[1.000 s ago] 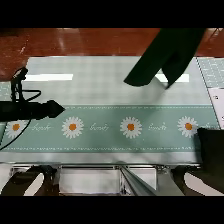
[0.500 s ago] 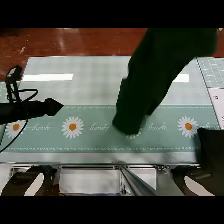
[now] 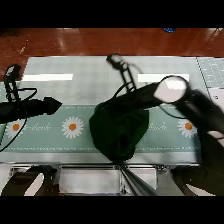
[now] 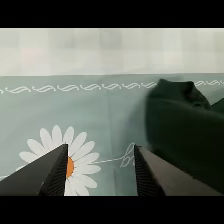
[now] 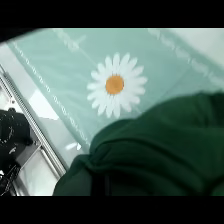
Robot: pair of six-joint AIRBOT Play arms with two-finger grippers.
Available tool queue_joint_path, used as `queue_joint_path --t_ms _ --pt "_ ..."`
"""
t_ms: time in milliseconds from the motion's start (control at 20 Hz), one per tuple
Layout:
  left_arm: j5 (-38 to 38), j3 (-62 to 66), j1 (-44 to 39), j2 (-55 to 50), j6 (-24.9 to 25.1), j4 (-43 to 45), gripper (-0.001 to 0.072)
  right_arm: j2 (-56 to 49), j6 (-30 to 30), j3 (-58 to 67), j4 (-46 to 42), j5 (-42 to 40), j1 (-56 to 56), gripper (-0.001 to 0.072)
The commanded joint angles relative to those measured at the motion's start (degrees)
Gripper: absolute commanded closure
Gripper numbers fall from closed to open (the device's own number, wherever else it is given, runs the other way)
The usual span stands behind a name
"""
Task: Fold the shirts.
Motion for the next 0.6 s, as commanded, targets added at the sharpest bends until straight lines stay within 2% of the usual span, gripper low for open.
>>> queue_joint_path --t_ms 0,50,100,150,350,550 --pt "-0.6 0.0 -0.4 0.0 0.0 -0.2 0.02 -7.5 0.6 -4.6 6.6 -5.0 4.7 0.0689" --pt "-1.4 0.0 -0.9 -0.1 0.0 0.0 0.02 -8.5 0.7 -4.6 7.8 -5.1 4.6 0.0624" --pt "-2.3 -0.1 -1.5 -0.4 0.0 -0.1 0.02 -8.6 0.7 -4.6 7.7 -5.1 3.6 0.0332" --pt "-2.9 -0.1 -2.0 -0.8 0.0 -0.1 0.02 -8.1 0.5 -4.2 7.0 -3.9 1.6 0.0305" --pt "-5.6 -0.2 -2.2 -2.6 -0.1 -0.6 0.02 0.5 2.2 -3.2 1.4 4.2 -16.6 0.0306" --pt "-10.1 -0.2 -2.2 -8.3 0.0 -3.6 0.02 12.3 10.9 -6.2 -22.0 12.5 -35.5 0.0307"
